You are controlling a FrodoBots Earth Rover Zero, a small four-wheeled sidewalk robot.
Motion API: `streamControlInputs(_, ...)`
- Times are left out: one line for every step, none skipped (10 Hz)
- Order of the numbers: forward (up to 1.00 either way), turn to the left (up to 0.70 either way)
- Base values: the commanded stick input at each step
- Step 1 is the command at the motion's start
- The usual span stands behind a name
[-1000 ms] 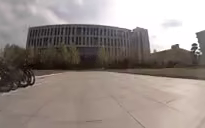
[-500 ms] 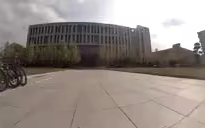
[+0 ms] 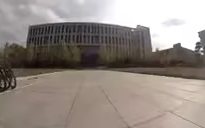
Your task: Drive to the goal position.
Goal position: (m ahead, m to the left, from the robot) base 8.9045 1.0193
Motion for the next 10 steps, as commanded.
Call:
streamControlInputs(1.00, 0.00)
streamControlInputs(1.00, 0.00)
streamControlInputs(1.00, 0.00)
streamControlInputs(1.00, 0.00)
streamControlInputs(1.00, 0.00)
streamControlInputs(1.00, 0.00)
streamControlInputs(1.00, 0.00)
streamControlInputs(1.00, 0.00)
streamControlInputs(1.00, 0.00)
streamControlInputs(1.00, 0.00)
